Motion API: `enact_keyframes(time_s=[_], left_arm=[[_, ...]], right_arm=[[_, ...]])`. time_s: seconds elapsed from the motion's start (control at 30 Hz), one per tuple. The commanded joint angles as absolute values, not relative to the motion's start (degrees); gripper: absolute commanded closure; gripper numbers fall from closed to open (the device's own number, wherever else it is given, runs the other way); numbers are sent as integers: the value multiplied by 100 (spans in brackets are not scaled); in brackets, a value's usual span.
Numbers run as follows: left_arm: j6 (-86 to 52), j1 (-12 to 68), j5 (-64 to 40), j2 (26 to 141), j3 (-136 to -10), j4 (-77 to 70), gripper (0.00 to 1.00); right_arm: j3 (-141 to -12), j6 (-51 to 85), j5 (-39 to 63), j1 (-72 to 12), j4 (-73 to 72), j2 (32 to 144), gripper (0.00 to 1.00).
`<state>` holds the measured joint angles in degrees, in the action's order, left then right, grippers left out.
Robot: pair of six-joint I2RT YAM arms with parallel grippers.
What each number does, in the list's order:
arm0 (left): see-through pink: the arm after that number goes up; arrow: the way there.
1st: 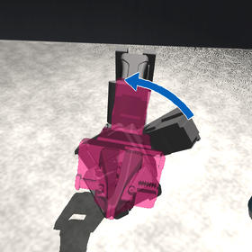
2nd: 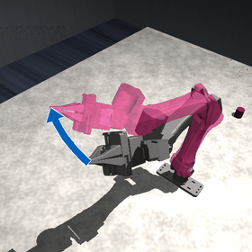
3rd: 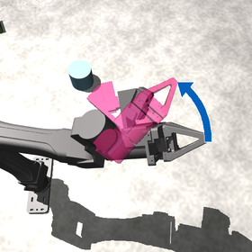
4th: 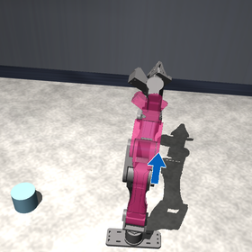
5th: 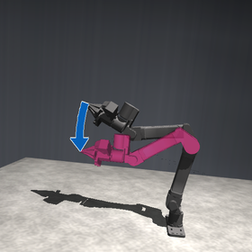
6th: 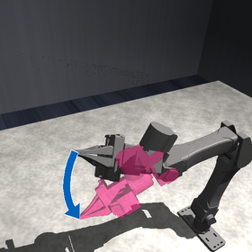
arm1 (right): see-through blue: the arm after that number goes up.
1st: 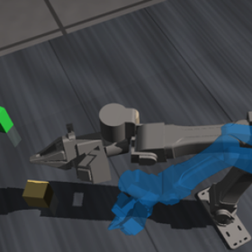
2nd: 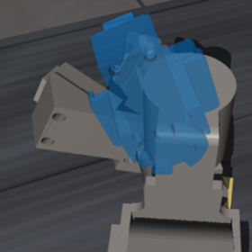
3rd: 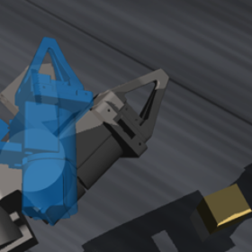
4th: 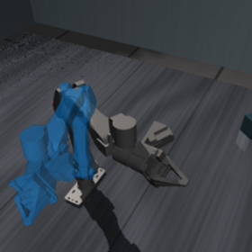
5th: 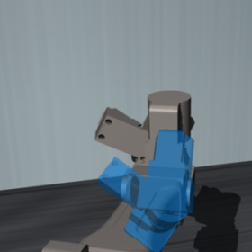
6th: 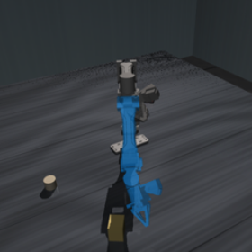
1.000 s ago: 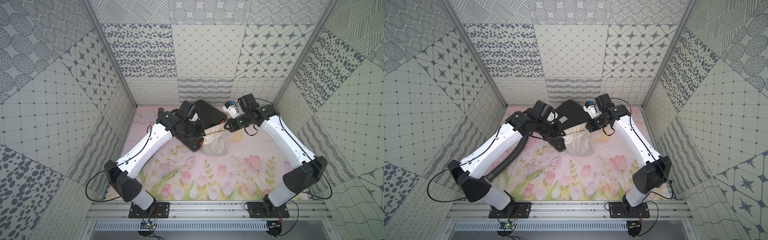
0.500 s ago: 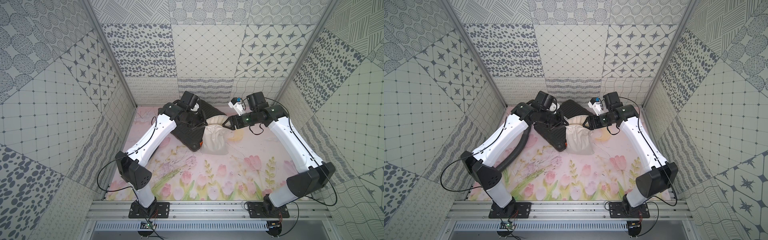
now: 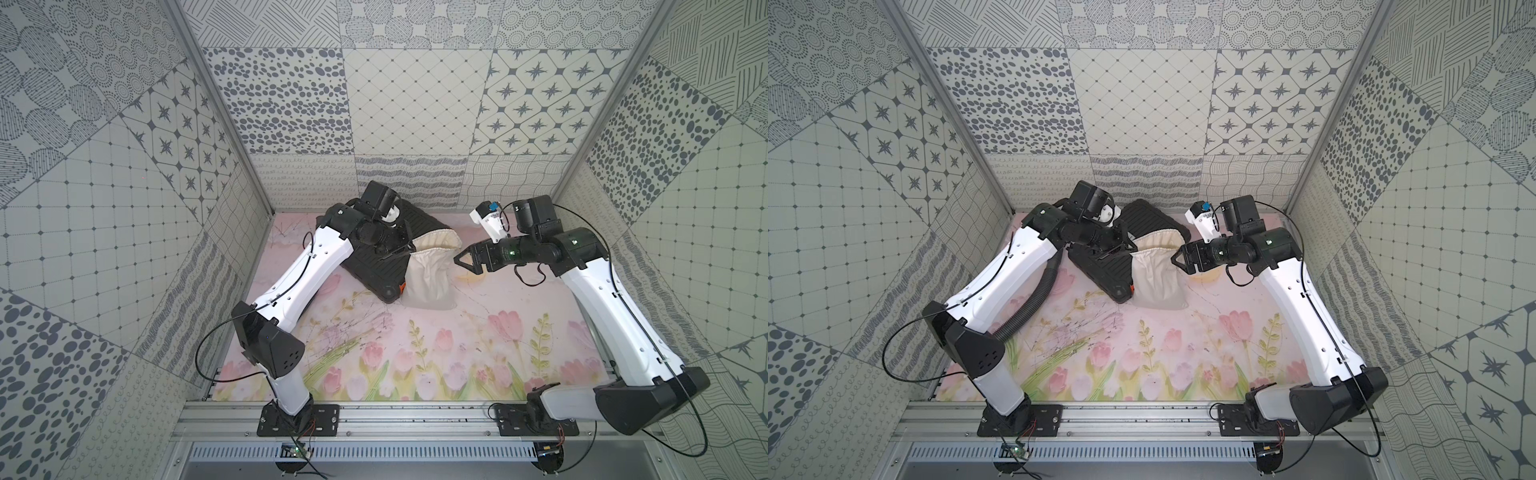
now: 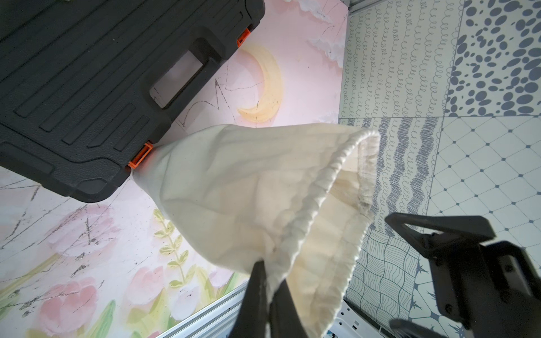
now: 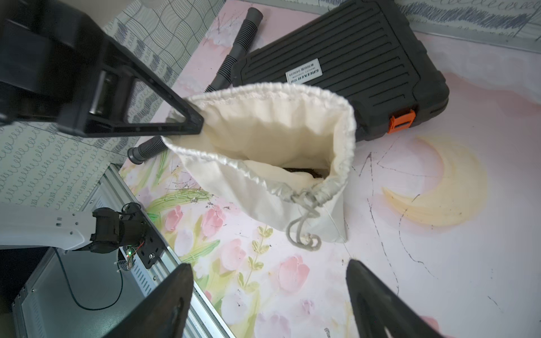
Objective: Close the soil bag
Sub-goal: Adjust the soil bag at the center of the board, then frap the soil bag at the center of the board.
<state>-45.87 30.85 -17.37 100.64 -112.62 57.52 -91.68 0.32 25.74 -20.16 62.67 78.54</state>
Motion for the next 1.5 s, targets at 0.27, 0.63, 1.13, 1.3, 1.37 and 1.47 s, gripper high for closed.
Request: enact_keyframes(time_s=[0.27,0.63,1.13,1.3,1.37,1.47], left_arm=[[-4406,3013,-1894,9718,-10835,5713,100],[-4473,3013,-1856,9668,-10784,5689,100],[-4453,3015,-1799,9677,-10799,5722,100],[-4419,3015,-1767,9659,-10806,5752,100],[-4406,3015,-1756,9660,-10810,5757,100],[-4433,3015,-1775,9661,-10811,5751,100]], right_arm=[[-8764,-517,1856,-2353,5619,8167,16],[-8618,-703,1424,-2542,5302,8355,28],[-8138,-482,786,-2689,4956,7753,100],[-8115,-551,833,-2684,4905,7568,100],[-8098,-592,888,-2682,4900,7526,100],[-8050,-681,1051,-2682,4870,7407,100]])
